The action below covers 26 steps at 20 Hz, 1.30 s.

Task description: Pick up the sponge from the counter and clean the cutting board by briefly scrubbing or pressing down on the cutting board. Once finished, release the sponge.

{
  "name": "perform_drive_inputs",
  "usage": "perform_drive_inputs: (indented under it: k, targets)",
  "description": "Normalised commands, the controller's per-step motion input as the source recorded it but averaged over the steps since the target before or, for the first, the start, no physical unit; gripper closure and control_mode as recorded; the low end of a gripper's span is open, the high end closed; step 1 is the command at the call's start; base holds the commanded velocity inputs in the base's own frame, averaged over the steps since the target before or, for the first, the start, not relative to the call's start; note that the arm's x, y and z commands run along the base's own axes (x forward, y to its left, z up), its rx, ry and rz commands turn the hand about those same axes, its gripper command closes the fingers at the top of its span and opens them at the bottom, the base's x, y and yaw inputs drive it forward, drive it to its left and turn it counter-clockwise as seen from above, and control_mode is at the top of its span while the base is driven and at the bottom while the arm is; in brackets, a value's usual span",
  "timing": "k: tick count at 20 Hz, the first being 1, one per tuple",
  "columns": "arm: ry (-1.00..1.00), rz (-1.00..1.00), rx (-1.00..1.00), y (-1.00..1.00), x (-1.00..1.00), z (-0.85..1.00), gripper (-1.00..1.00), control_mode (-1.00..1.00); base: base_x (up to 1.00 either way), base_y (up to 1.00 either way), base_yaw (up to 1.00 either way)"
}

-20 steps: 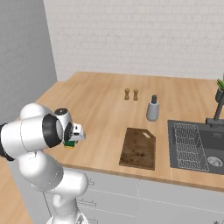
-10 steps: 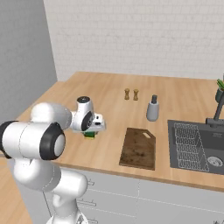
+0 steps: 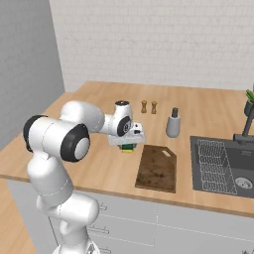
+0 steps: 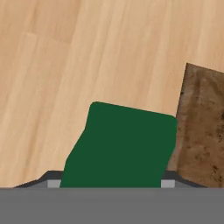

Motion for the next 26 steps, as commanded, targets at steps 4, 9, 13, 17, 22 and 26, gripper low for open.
perform_drive_inputs:
  k: [4, 9, 13, 17, 22, 26]
  targets:
    - [0.02, 0.0, 0.01, -0.77, 0.06, -0.09, 1.0, -1.0, 0.0, 0.0, 0.0]
    - [0.0, 0.0, 0.02, -0.46, 0.21, 0.0, 1.0, -1.0, 0.0, 0.0, 0.0]
    - [-0.01, 0.0, 0.04, -0.53, 0.18, -0.01, 1.0, -1.0, 0.0, 0.0, 0.0]
    - [-0.02, 0.0, 0.01, -0.3, 0.17, -0.14, 1.0, -1.0, 0.0, 0.0, 0.0]
    - [-0.09, -0.03, 0.03, 0.0, 0.03, -0.03, 1.0, -1.0, 0.0, 0.0, 0.0]
    - [0.0, -0.11, 0.0, 0.11, 0.0, 0.0, 1.0, -1.0, 0.0, 0.0, 0.0]
